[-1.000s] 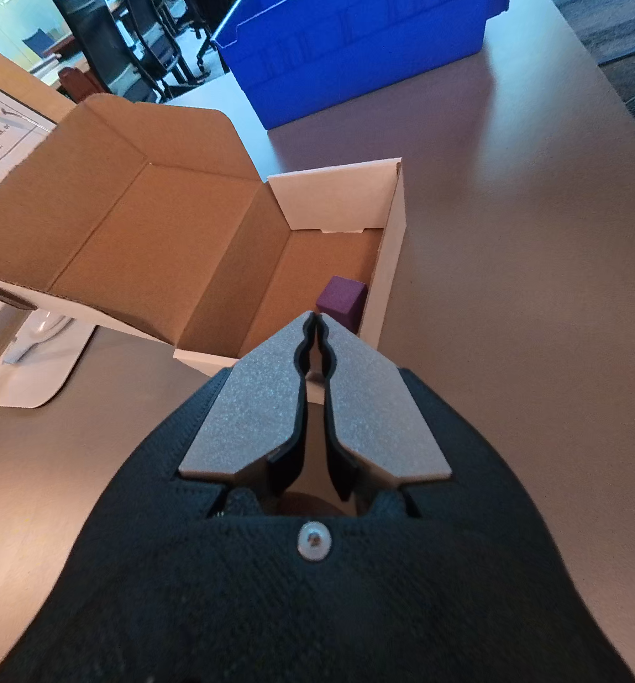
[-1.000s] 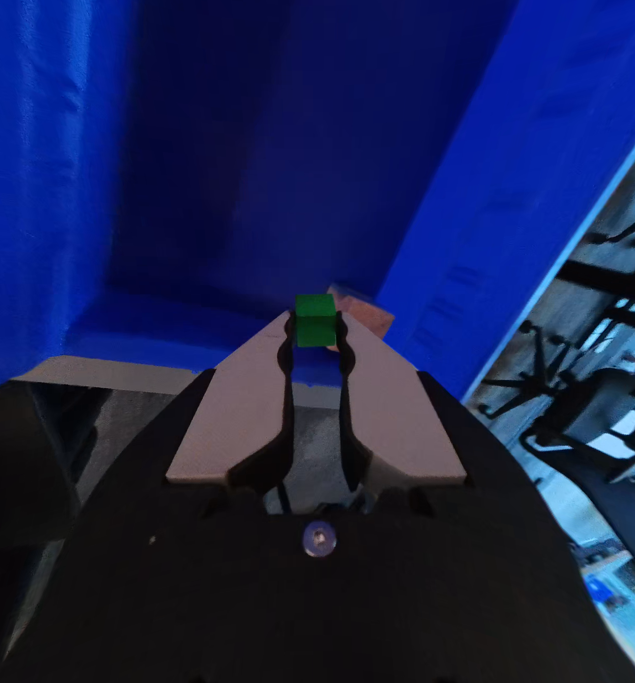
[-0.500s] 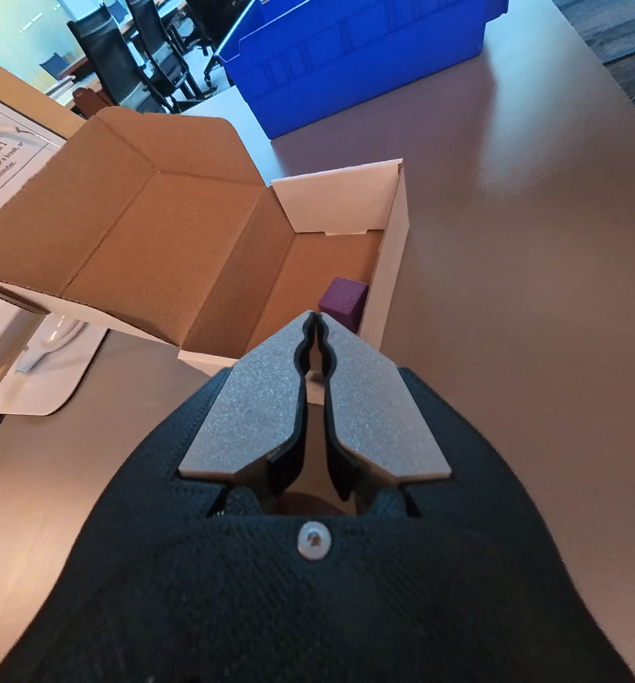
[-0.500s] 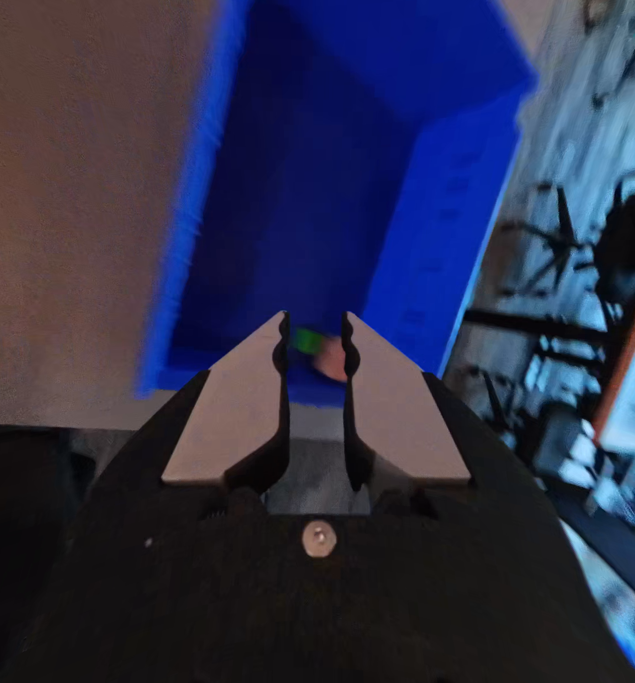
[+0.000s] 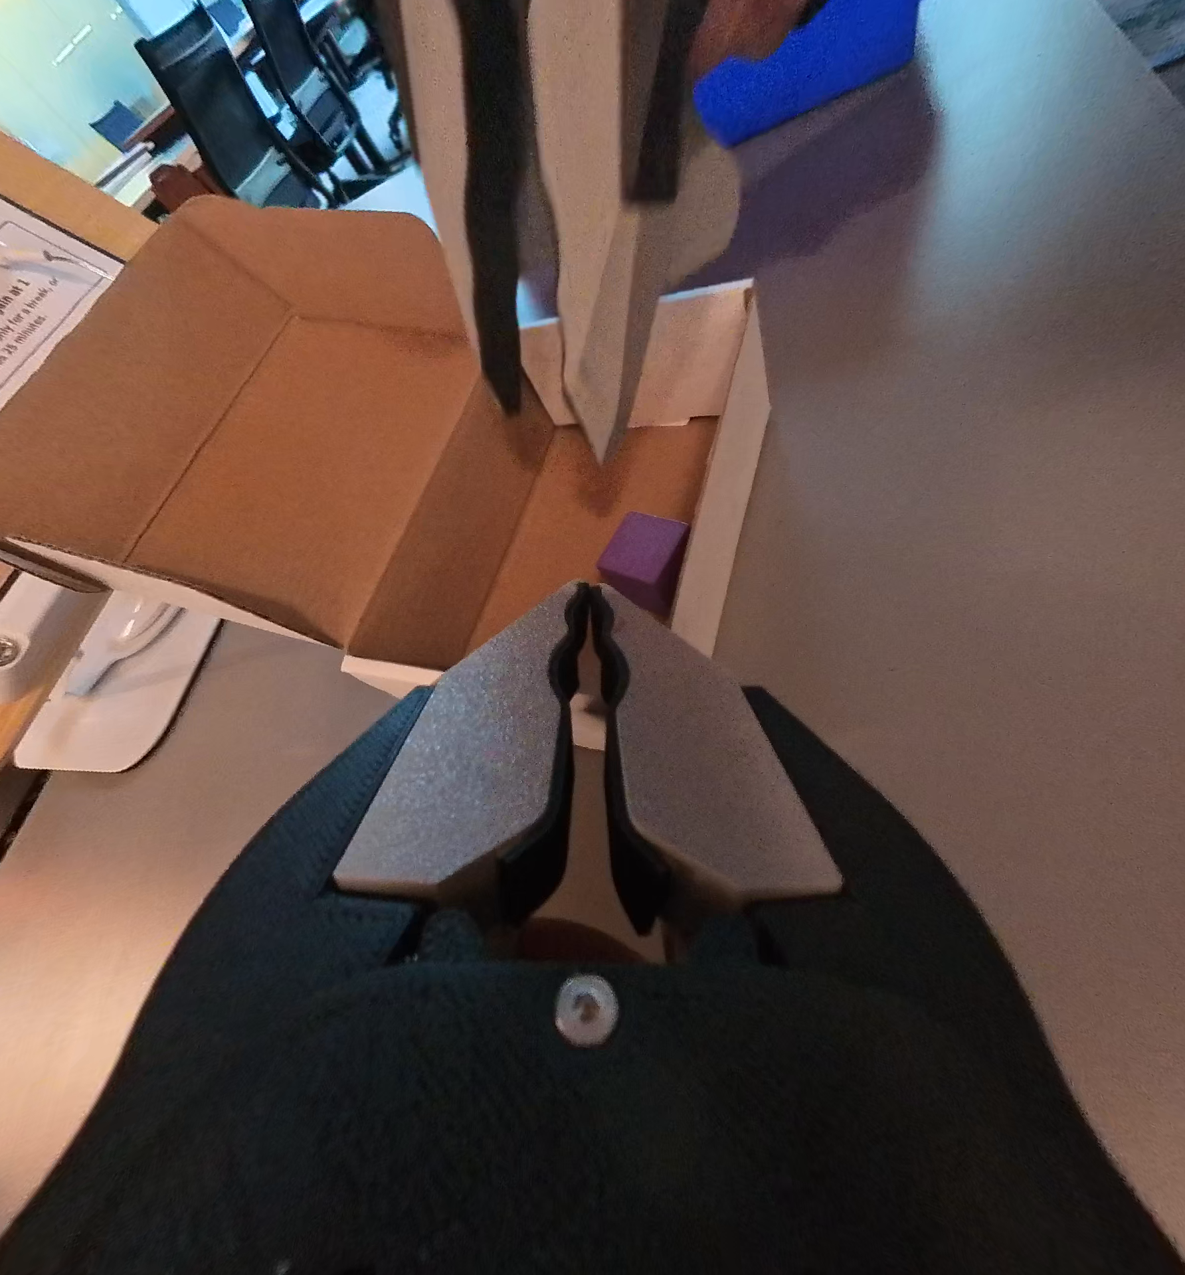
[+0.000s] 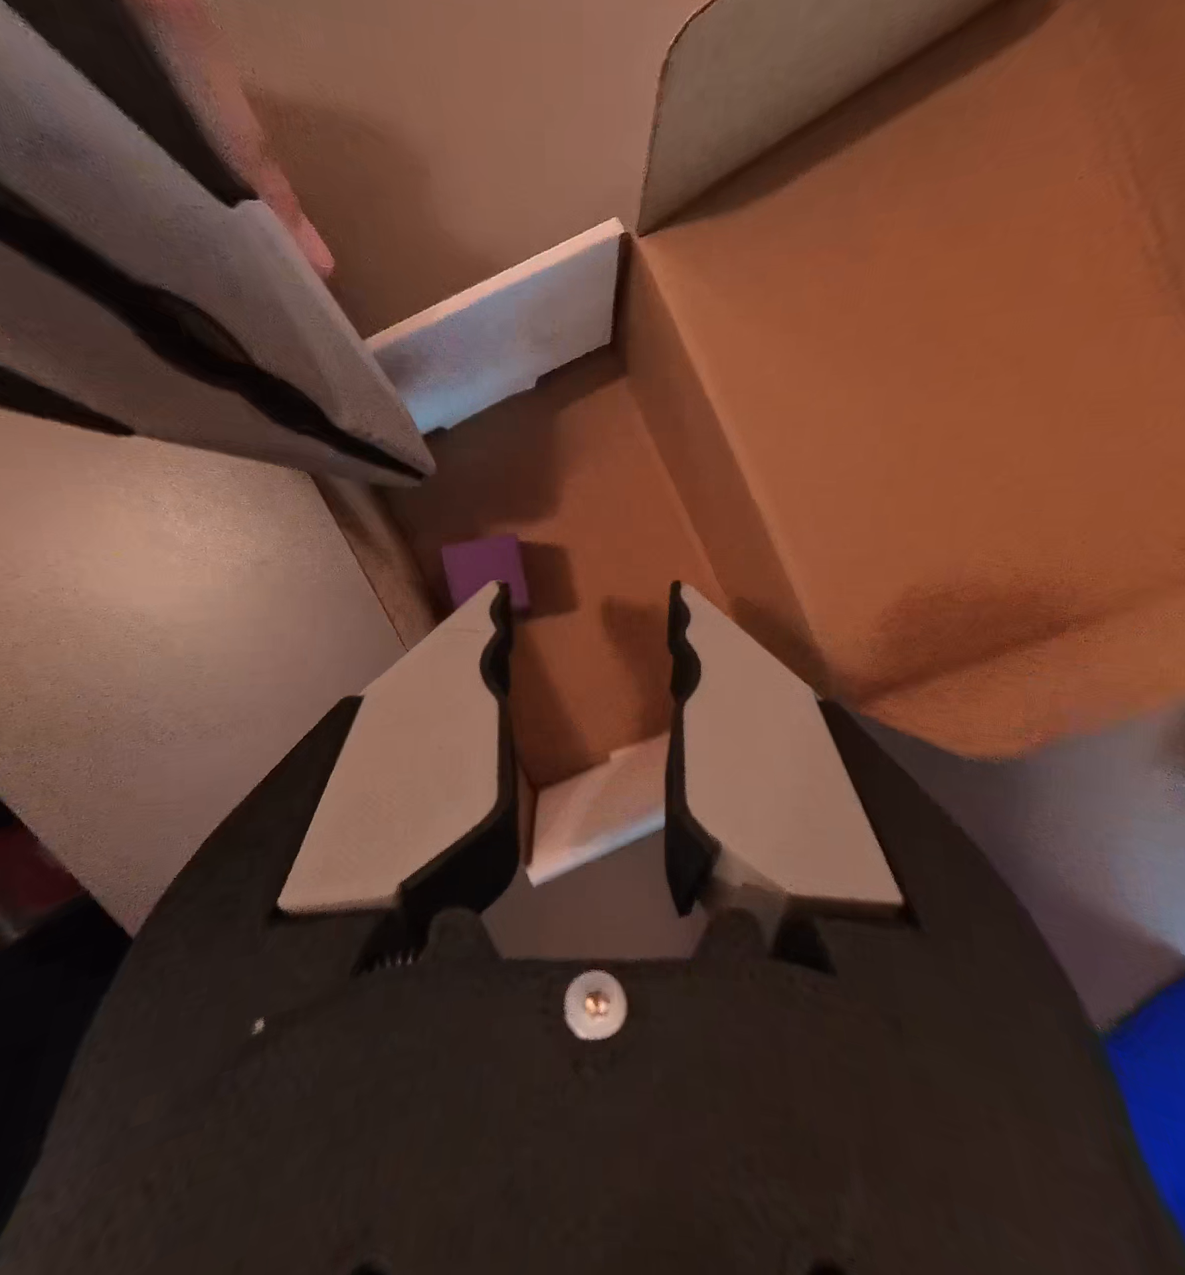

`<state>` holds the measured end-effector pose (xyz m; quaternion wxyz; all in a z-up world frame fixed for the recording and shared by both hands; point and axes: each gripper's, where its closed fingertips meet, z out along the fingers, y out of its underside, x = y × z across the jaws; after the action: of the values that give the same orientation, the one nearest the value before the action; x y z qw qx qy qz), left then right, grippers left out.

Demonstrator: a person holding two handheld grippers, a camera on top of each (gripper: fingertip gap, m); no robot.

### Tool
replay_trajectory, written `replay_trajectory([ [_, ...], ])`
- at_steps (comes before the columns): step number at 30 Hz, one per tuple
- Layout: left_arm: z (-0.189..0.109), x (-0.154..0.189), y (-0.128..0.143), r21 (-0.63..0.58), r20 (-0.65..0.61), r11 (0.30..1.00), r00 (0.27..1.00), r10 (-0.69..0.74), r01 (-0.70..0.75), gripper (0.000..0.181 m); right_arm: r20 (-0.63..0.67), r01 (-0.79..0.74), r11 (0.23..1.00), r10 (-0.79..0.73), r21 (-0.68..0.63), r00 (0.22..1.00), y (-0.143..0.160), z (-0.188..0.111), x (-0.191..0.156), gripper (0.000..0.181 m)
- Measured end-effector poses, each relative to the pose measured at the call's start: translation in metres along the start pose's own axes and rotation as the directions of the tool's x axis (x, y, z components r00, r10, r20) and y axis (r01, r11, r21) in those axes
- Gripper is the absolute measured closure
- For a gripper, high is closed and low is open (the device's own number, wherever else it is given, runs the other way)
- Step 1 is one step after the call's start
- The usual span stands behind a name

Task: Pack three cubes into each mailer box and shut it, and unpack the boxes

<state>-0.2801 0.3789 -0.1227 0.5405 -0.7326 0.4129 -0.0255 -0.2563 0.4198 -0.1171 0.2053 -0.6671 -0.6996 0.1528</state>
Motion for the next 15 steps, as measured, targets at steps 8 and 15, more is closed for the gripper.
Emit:
replay_trajectory([
  [8, 0.000, 0.002, -0.001, -0.010, -0.001, 1.000, 1.000, 0.006, -0.006, 0.181, 0.225, 0.065, 0.970, -0.011, -0.234, 0.974, 0.015, 0.038, -0.031, 0.151],
  [15, 0.000, 0.001, -0.001, -0.011, 0.001, 1.000, 1.000, 0.001, -0.001, 0.181, 0.127, 0.147, 0.956, -0.118, -0.252, 0.985, 0.015, 0.038, -0.016, 0.157],
])
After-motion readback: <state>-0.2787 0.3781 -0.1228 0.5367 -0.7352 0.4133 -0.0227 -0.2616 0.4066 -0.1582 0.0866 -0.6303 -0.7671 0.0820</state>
